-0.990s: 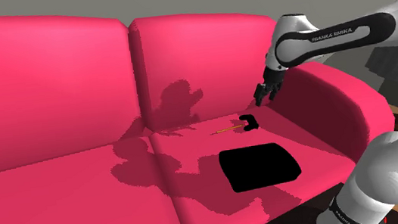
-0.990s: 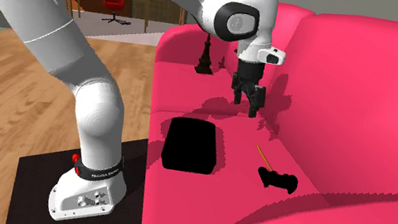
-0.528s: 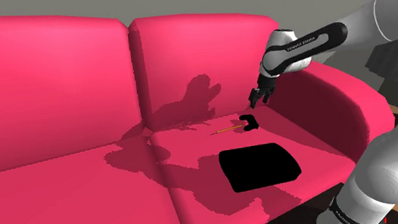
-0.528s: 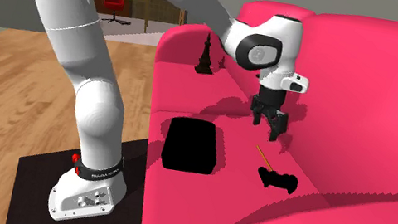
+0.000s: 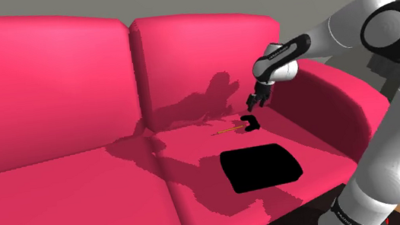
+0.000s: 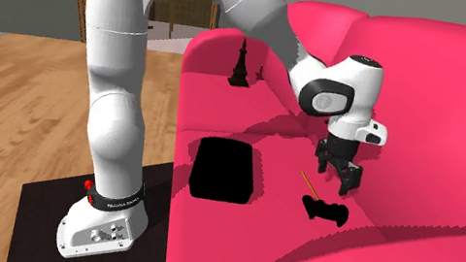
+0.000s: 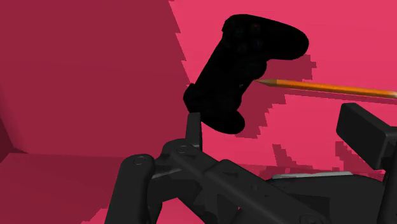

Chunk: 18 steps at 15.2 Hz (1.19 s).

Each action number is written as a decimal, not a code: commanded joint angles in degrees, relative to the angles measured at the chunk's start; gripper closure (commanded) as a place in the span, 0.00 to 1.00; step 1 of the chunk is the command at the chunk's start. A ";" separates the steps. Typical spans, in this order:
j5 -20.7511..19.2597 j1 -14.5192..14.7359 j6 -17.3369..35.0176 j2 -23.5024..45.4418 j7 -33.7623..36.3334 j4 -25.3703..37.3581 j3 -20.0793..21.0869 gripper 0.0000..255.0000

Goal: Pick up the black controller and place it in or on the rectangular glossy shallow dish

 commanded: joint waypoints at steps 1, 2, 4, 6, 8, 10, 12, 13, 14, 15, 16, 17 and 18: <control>3.54 -0.84 1.62 5.24 -3.41 3.22 -0.22 0.00; 5.10 -1.48 2.04 7.54 -4.90 4.90 -0.09 0.00; 7.68 -2.83 2.59 11.55 -7.33 8.03 0.40 0.00; 8.45 -3.09 3.73 12.80 -7.84 8.04 0.82 0.00; 9.25 -3.32 4.86 14.07 -8.38 8.11 1.22 0.00; 10.06 -3.56 5.96 15.38 -8.93 8.23 1.63 0.00; 10.69 -3.77 6.80 16.42 -9.36 8.36 1.98 0.00; 10.69 -3.77 6.81 16.41 -9.36 8.36 1.98 0.00; 10.69 -3.77 6.80 16.41 -9.36 8.36 1.99 0.00; 10.69 -3.77 6.80 16.41 -9.36 8.36 1.99 0.00; 10.69 -3.77 6.80 16.41 -9.36 8.36 1.99 0.00; 10.69 -3.77 6.80 16.41 -9.36 8.36 1.99 0.00; 10.69 -3.77 6.80 16.41 -9.36 8.36 1.99 0.00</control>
